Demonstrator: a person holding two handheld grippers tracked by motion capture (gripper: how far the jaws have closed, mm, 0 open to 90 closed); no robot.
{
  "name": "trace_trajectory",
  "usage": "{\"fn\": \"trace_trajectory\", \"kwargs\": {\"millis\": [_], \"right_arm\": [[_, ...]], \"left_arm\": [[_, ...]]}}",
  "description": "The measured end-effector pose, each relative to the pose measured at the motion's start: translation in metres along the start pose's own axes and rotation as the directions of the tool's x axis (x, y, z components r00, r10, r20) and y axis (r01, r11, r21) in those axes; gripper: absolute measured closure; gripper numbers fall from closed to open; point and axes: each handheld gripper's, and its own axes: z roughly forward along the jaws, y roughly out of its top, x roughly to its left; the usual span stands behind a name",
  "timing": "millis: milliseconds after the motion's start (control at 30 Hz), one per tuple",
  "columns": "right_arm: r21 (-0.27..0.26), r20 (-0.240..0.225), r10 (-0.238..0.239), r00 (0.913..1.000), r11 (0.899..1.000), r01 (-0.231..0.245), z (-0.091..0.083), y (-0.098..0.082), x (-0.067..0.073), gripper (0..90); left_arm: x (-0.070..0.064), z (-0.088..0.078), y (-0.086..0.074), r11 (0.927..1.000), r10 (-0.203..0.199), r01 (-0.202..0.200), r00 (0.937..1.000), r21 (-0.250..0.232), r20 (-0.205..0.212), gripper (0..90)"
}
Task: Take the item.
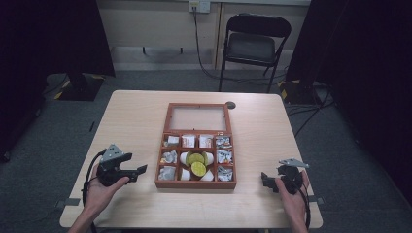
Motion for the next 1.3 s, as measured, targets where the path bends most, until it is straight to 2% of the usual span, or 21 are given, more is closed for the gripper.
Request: {"fn": "trace_trajectory", "kwargs": {"millis": [100,267,333,467,500,567,700,767,900,1300], "right_arm": [[0.000,0.000,0.000,1.0000,1.000,0.000,0.000,0.000,0.000,0.0],[0.000,0.000,0.000,1.0000,1.000,0.000,0.000,0.000,0.000,0.0],[0.000,0.000,0.000,1.0000,1.000,0.000,0.000,0.000,0.000,0.0],[0.000,0.000,0.000,1.0000,1.000,0.000,0.000,0.000,0.000,0.0],[0.000,0.000,0.000,1.0000,1.000,0.000,0.000,0.000,0.000,0.0],[0.000,0.000,0.000,1.0000,1.000,0.000,0.000,0.000,0.000,0.0],[0.000,0.001,0.000,1.0000,1.000,0.000,0.000,0.000,0.000,0.0],[-0.001,0.001,-0.001,1.0000,1.000,0.001,0.000,0.000,0.000,0.0],[0.000,0.001,0.000,1.0000,1.000,0.000,0.000,0.000,0.000,0.0],[-0.001,0.001,-0.001,1.0000,1.000,0.001,0.000,0.000,0.000,0.0]], "left_arm": [[-0.005,0.002,0.004,0.9999,0.011,-0.011,0.9997,0.001,0.021,21.7],[-0.008,0.002,0.008,0.9993,0.034,-0.035,0.9992,0.013,0.020,21.3],[-0.008,0.001,0.009,0.9997,0.023,-0.024,0.9994,0.011,0.024,21.2],[-0.008,0.002,0.013,0.9994,0.031,-0.032,0.9993,0.014,0.021,21.3],[-0.009,0.005,0.018,0.9993,0.034,-0.035,0.9991,0.016,0.026,21.4],[-0.010,0.006,0.023,0.9988,0.047,-0.048,0.9982,0.014,0.037,21.4],[-0.014,0.010,0.031,0.9991,0.041,-0.041,0.9978,-0.012,0.051,21.4],[-0.017,0.014,0.035,0.9988,0.049,-0.049,0.9962,-0.004,0.072,21.1],[-0.023,0.019,0.043,0.9978,0.067,-0.066,0.9939,-0.010,0.088,21.2],[-0.034,0.034,0.053,0.9972,0.075,-0.074,0.9878,-0.012,0.136,22.3]]}}
